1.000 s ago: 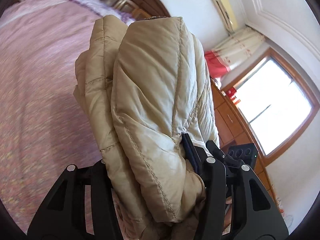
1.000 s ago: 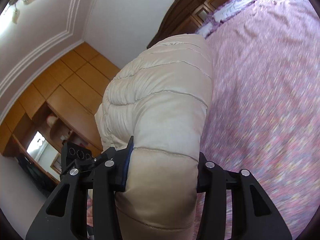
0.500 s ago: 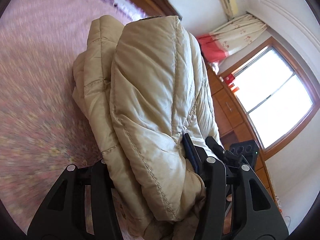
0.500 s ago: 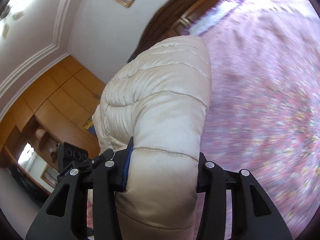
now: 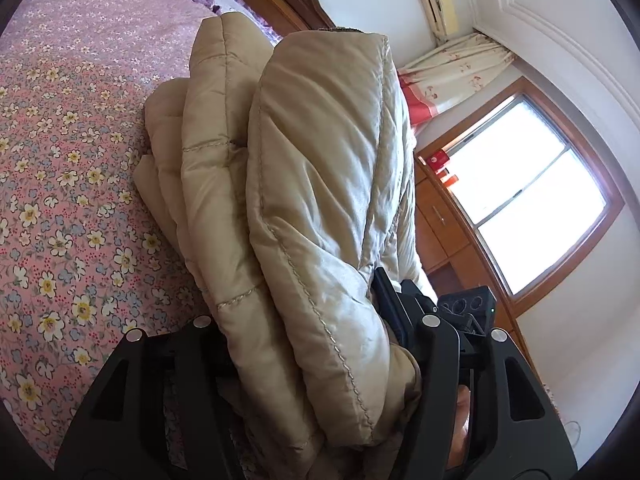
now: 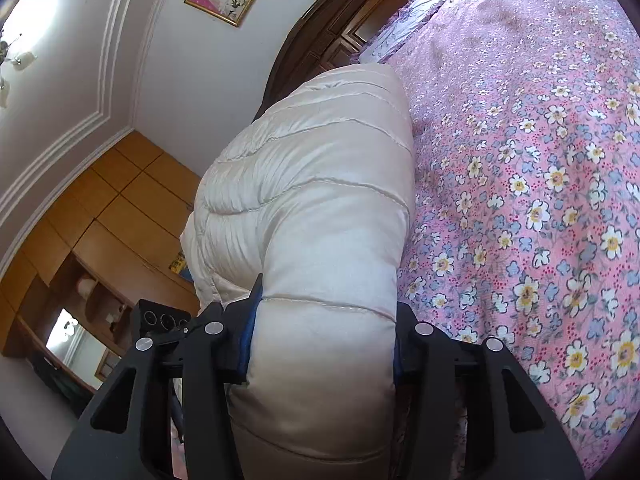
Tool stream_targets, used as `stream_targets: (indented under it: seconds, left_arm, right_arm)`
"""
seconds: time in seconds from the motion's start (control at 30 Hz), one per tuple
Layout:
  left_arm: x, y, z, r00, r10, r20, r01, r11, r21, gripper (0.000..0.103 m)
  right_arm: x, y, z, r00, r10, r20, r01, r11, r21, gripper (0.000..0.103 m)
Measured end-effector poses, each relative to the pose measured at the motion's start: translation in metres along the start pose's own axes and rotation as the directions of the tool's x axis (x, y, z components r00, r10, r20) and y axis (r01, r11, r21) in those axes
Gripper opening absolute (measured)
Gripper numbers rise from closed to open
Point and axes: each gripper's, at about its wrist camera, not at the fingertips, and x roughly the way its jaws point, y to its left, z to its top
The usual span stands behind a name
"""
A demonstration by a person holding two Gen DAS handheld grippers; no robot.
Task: Fold large clothes
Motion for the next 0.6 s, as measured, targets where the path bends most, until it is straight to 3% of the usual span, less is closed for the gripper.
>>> stream_targets:
  seconds: [0.2,0.37,0.5,0.6]
  left_arm:
    - [0.011,-0.017,0.011,0.997,0.075,0.010,-0.075,0.997,0.024,0.074]
    - [0.010,-0.019,0.013,0.997,0.078,0.018,-0.079,0.997,0.024,0.077]
    - [-0.001,-0.026,0.010,0.993,0.114,0.037,-0.116,0.993,0.037,0.090]
    - [-0.012,-0.035,0.007,0.985,0.162,0.059,-0.166,0.984,0.065,0.091]
  right_arm:
    - [-0.004,0.016,-0.003,0.999,-0.039,0.012,0.039,0.999,-0.013,0.054]
    - [-0.002,0.016,-0.003,0.999,-0.044,0.014,0.044,0.999,-0.012,0.056]
    - [-0.005,0.016,-0.003,0.998,-0.057,0.013,0.057,0.998,-0.015,0.065]
    - [-0.006,0.027,-0.004,0.996,-0.082,0.029,0.083,0.996,-0.039,0.077]
